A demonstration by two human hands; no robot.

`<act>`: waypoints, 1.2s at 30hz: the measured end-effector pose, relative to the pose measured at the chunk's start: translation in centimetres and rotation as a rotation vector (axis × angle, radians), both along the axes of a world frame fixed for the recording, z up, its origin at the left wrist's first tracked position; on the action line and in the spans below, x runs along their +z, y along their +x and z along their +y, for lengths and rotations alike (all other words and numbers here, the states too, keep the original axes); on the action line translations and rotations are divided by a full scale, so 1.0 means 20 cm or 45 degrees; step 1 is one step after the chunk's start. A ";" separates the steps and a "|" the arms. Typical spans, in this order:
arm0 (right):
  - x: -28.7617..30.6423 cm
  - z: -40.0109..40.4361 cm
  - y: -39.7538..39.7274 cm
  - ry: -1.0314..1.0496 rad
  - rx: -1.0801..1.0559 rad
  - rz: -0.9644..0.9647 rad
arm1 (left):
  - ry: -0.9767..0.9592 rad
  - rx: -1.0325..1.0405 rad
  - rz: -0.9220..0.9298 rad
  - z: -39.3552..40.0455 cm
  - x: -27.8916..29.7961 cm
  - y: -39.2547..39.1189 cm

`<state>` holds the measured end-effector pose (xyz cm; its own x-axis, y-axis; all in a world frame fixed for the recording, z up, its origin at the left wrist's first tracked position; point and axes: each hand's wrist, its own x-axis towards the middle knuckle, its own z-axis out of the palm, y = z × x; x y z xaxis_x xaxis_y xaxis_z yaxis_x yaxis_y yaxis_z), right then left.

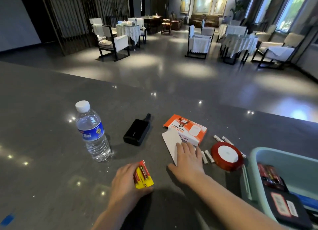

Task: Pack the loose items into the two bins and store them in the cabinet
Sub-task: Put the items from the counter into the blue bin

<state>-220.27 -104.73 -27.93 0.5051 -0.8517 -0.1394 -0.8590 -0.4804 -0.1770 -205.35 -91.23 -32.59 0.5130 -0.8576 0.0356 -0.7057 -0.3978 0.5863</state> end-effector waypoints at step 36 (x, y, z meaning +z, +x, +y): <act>0.22 0.11 -0.21 0.234 -0.335 -0.625 | -0.336 -0.101 0.189 -0.06 0.26 -0.14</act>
<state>-224.50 -102.44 -23.62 0.3229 -0.9411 -0.1001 -0.7415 -0.1859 -0.6447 -208.19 -92.39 -27.29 0.4612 -0.8662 0.1924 -0.6275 -0.1651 0.7609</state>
